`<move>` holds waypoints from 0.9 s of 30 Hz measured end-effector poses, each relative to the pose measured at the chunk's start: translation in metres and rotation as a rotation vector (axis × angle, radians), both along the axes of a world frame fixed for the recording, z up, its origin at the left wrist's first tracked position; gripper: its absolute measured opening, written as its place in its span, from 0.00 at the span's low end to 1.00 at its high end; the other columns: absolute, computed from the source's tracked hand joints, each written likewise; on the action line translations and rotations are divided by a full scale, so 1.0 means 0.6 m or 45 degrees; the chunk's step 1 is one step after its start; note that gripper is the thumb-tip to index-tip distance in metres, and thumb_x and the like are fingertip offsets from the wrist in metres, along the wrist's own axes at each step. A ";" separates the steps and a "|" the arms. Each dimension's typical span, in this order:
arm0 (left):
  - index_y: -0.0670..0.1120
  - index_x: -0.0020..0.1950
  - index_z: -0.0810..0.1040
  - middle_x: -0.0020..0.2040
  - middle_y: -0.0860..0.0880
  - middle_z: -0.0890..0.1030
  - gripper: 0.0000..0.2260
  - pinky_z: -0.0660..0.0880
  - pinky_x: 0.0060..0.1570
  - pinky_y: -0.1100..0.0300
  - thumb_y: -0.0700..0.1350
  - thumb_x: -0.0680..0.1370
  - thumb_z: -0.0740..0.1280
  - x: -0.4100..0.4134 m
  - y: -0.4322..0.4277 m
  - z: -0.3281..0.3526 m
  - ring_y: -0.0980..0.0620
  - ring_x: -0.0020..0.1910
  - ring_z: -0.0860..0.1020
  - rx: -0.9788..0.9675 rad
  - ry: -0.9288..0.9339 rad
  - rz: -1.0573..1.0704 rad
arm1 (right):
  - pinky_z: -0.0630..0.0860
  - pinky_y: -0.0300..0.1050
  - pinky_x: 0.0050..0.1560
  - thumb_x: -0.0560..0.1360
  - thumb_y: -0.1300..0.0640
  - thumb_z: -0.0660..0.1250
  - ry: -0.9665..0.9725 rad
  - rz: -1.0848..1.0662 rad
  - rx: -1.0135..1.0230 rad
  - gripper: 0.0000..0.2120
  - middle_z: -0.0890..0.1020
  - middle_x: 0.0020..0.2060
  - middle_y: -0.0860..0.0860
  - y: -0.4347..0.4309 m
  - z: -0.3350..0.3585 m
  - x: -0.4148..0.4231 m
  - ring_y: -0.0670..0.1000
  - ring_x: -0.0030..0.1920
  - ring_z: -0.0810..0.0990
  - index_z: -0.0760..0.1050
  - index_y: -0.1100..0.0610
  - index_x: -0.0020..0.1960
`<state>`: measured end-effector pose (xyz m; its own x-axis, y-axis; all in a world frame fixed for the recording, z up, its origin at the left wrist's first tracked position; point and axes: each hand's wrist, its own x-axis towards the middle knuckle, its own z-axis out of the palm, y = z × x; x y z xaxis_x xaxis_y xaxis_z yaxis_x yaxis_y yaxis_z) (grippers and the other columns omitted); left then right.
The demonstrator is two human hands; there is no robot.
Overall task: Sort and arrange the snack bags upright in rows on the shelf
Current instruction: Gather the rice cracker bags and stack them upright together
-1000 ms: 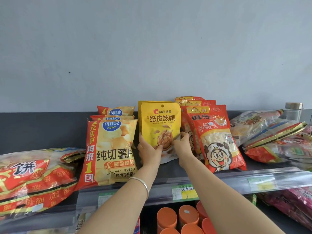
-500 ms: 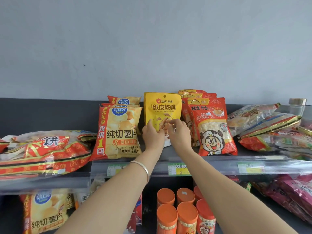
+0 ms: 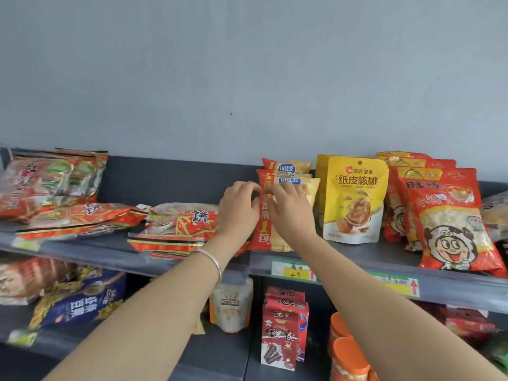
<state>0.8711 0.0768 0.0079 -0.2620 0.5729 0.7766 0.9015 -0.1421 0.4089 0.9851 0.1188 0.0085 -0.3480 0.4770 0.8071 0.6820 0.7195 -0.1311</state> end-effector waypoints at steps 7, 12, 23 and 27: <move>0.50 0.59 0.77 0.60 0.50 0.76 0.10 0.72 0.54 0.54 0.45 0.78 0.63 -0.249 -0.088 -0.020 0.48 0.60 0.72 -0.201 0.155 0.279 | 0.73 0.50 0.58 0.80 0.58 0.57 -0.120 0.128 -0.169 0.14 0.76 0.61 0.53 -0.038 -0.011 -0.215 0.56 0.61 0.71 0.74 0.54 0.63; 0.52 0.58 0.77 0.59 0.49 0.77 0.10 0.73 0.48 0.53 0.46 0.78 0.63 -0.416 -0.130 -0.042 0.46 0.57 0.74 -0.375 0.143 0.376 | 0.72 0.53 0.62 0.80 0.55 0.57 -0.329 0.096 -0.344 0.16 0.72 0.65 0.53 -0.057 -0.009 -0.349 0.56 0.65 0.69 0.70 0.50 0.66; 0.54 0.59 0.76 0.61 0.50 0.76 0.10 0.73 0.49 0.54 0.47 0.78 0.62 -0.604 -0.086 -0.056 0.48 0.58 0.74 -0.483 0.106 0.391 | 0.73 0.54 0.62 0.78 0.56 0.59 -0.656 0.111 -0.609 0.19 0.73 0.65 0.54 0.007 0.018 -0.527 0.58 0.63 0.72 0.70 0.53 0.69; 0.55 0.58 0.76 0.62 0.51 0.75 0.10 0.73 0.54 0.51 0.49 0.78 0.61 -0.646 -0.046 -0.048 0.49 0.58 0.74 -0.545 0.118 0.394 | 0.72 0.50 0.64 0.79 0.59 0.60 -0.743 0.201 -0.682 0.18 0.75 0.65 0.54 0.057 0.033 -0.579 0.56 0.64 0.74 0.71 0.57 0.68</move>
